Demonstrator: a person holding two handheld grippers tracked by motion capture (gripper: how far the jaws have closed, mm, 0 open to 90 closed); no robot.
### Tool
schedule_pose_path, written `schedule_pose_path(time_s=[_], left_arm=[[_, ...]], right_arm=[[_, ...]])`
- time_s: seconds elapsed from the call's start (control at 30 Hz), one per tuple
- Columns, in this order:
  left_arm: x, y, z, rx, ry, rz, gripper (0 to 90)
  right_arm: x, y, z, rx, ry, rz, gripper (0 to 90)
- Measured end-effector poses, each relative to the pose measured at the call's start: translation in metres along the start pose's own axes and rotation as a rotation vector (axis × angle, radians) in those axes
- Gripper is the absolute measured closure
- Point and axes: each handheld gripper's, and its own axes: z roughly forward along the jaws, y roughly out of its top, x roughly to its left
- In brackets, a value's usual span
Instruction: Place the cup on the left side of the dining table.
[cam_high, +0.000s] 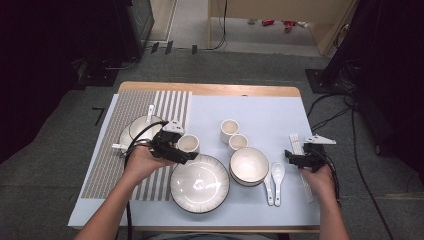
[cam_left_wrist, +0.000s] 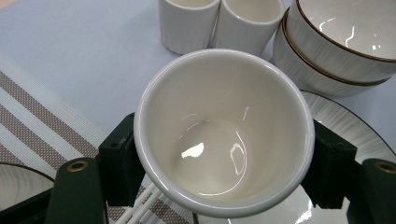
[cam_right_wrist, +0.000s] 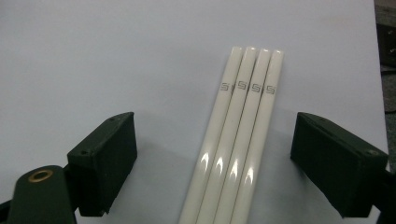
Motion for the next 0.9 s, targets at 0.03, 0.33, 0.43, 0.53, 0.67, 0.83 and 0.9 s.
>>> schedule_pose_path(time_s=[0.03,0.33,0.43,0.53,0.67,0.83,0.9], left_arm=[[0.000,-0.001,-0.001,0.000,-0.003,-0.003,27.9],[0.003,-0.006,-0.007,0.002,-0.008,-0.010,27.9],[0.003,-0.007,-0.009,-0.001,-0.003,-0.011,27.9],[0.003,-0.007,-0.012,-0.002,-0.005,-0.013,27.9],[0.003,-0.009,-0.013,0.000,-0.004,-0.012,28.0],[0.003,-0.011,-0.015,0.005,-0.007,-0.010,27.9],[0.003,-0.012,-0.015,0.003,-0.007,-0.014,27.9]], right_arm=[[0.000,0.000,0.000,0.000,0.000,0.000,14.1],[0.000,0.000,0.000,0.000,0.000,0.000,14.2],[0.000,0.000,0.000,0.000,0.000,0.000,14.2],[0.000,0.000,0.000,0.000,0.000,0.000,14.1],[0.000,0.000,0.000,0.000,0.000,0.000,14.1],[0.000,0.000,0.000,0.000,0.000,0.000,14.1],[0.000,0.000,0.000,0.000,0.000,0.001,14.2]])
